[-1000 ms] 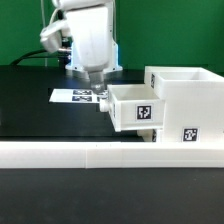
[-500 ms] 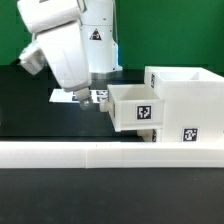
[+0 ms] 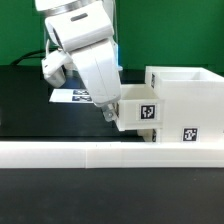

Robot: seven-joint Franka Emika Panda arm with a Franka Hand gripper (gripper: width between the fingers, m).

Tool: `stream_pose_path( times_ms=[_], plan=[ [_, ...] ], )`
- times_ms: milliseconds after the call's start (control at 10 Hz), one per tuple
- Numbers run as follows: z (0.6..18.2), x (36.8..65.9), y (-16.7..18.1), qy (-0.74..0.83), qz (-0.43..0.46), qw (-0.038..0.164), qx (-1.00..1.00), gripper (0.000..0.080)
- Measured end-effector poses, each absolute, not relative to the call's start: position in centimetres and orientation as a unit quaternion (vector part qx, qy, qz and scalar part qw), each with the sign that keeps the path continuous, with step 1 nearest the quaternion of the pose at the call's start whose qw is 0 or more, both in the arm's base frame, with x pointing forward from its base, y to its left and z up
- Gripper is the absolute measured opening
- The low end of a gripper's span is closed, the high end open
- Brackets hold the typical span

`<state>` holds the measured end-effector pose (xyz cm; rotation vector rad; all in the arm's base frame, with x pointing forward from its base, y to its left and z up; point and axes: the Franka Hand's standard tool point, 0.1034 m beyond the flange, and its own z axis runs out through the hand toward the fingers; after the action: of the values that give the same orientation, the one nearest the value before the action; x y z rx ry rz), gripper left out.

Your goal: Assemble drawer

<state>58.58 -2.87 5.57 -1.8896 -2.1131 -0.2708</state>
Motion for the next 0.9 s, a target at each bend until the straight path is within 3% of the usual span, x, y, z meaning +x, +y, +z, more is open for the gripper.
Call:
stream_pose_path(
  times_ms=[500,900],
  plan=[
    [5.8,59.1,-2.1,-0.750,-0.102,0.141,-0.638,0.0649],
    [5.6,59.5,-1.9,-0.741,-0.078,0.118,-0.657,0.0649]
  ],
)
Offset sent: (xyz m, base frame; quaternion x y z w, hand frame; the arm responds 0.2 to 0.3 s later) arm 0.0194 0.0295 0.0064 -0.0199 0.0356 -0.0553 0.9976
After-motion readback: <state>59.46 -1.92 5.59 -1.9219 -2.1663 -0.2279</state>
